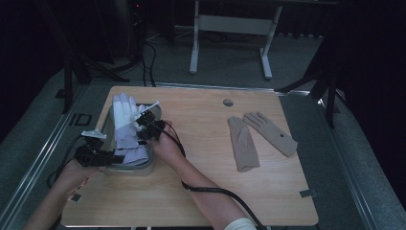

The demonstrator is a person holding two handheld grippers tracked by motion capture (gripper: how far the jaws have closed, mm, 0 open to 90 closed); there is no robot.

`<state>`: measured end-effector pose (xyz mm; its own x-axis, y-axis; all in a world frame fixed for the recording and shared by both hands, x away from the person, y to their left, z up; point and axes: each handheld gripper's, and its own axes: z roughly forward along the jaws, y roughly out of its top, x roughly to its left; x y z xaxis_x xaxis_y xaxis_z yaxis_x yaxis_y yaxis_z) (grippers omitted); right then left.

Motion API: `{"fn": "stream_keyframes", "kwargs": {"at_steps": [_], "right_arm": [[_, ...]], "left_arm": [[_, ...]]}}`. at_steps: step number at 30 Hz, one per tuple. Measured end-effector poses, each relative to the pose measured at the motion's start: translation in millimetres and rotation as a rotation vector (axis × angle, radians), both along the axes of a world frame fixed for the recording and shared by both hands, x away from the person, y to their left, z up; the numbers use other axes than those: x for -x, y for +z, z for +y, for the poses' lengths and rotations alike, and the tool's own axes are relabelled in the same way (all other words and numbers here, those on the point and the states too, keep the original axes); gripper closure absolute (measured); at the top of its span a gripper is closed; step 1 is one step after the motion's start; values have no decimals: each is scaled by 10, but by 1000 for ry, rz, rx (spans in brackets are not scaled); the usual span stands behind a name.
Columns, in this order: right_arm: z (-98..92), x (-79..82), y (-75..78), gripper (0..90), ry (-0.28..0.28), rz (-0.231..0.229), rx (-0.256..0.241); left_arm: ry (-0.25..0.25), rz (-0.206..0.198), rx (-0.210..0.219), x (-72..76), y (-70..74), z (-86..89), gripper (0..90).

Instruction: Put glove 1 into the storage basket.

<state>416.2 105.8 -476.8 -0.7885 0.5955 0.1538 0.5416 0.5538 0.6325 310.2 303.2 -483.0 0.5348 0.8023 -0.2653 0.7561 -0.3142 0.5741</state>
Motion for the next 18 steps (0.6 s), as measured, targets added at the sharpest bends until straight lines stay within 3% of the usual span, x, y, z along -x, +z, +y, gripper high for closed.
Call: {"fn": "stream_keyframes", "kwargs": {"at_steps": [3, 6, 11, 15, 18], "right_arm": [[-8, -9, -16, 811, 2, 14, 6], [-15, -21, -57, 811, 8, 34, 14], [14, -59, -181, 808, 9, 92, 53], [22, -61, -200, 802, 11, 92, 62], [28, -65, -195, 742, 15, 93, 70]], "left_arm": [[26, -11, -30, 32, 2, -30, 592], [45, -7, -9, 50, -5, -32, 599], [62, 2, -13, 46, -3, -38, 597], [73, 5, -18, 57, -6, -40, 584], [80, 4, -54, 63, -14, -73, 584]]}}
